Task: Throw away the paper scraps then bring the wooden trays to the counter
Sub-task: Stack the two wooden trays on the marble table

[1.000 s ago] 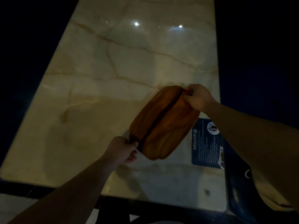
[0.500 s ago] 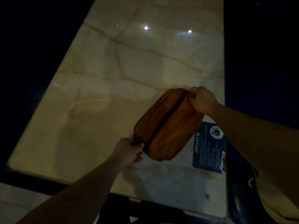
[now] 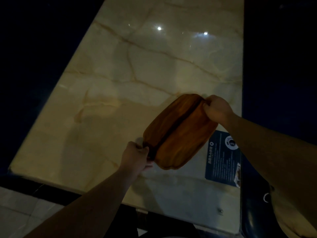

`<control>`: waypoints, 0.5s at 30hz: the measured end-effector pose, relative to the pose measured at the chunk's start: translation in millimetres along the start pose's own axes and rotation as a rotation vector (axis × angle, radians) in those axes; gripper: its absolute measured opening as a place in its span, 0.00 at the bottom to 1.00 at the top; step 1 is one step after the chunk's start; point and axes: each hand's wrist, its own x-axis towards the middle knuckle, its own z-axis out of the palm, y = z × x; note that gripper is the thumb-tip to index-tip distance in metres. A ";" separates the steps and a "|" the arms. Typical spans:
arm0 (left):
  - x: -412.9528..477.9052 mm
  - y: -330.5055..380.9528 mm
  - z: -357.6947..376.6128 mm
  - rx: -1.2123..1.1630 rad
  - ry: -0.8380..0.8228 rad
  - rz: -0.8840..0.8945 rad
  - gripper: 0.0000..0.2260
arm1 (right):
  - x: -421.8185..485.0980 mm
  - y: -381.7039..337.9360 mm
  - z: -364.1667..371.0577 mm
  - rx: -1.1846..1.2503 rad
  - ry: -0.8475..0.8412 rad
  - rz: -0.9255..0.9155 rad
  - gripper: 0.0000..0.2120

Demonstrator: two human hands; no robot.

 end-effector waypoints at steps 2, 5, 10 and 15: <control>-2.2 -1.7 3.7 -0.157 0.019 -0.075 0.12 | 0.8 -2.9 -0.5 0.011 -0.020 0.039 0.15; 1.1 -6.1 3.5 -0.157 0.008 -0.062 0.10 | -1.4 -6.0 -0.8 0.135 -0.004 0.077 0.17; 11.0 2.8 -30.6 -0.181 0.176 0.061 0.10 | -19.1 -13.9 10.8 0.458 0.029 0.137 0.12; -16.7 33.2 -99.0 -0.227 0.412 0.245 0.11 | -46.9 -66.8 32.7 0.627 -0.003 0.022 0.12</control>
